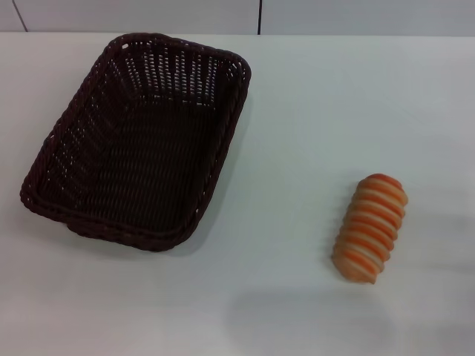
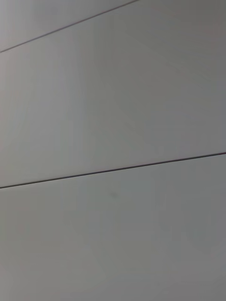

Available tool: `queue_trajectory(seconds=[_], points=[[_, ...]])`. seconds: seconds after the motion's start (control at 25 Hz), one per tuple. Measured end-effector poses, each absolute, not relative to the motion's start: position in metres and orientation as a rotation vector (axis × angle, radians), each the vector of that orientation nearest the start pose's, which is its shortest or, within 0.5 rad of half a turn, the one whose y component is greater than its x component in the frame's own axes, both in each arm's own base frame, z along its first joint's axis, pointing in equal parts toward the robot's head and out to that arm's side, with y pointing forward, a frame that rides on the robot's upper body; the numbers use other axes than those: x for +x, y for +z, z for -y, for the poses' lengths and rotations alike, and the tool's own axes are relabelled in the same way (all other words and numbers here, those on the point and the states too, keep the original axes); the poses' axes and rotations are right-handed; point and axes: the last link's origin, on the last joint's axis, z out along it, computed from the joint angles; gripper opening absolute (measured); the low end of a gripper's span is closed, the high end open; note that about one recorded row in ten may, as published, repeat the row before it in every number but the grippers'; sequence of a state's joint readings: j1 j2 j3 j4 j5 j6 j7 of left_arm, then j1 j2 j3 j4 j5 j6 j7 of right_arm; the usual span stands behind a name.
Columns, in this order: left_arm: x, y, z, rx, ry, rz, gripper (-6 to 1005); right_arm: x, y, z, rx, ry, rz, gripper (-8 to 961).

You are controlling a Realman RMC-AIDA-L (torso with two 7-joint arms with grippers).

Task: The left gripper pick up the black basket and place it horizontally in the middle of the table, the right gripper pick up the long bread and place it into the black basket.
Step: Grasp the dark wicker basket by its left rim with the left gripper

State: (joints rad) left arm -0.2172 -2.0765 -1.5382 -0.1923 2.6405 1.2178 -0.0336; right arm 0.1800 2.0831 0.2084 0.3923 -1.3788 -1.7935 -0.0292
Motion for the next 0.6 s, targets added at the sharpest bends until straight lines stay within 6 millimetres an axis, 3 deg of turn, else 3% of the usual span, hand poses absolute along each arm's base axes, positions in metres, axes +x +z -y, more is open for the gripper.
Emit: queue_trajectory(seconds=[0.4, 0.6], points=[[-0.403, 0.051, -0.264, -1.227, -0.498, 0.55, 798, 0.335, 0.017, -0.213, -1.051, 0.841, -0.441, 788], [-0.387, 0.046, -0.289, -1.351, -0.515, 0.536, 798, 0.334, 0.014, -0.218, -1.07, 0.839, -0.45, 785]])
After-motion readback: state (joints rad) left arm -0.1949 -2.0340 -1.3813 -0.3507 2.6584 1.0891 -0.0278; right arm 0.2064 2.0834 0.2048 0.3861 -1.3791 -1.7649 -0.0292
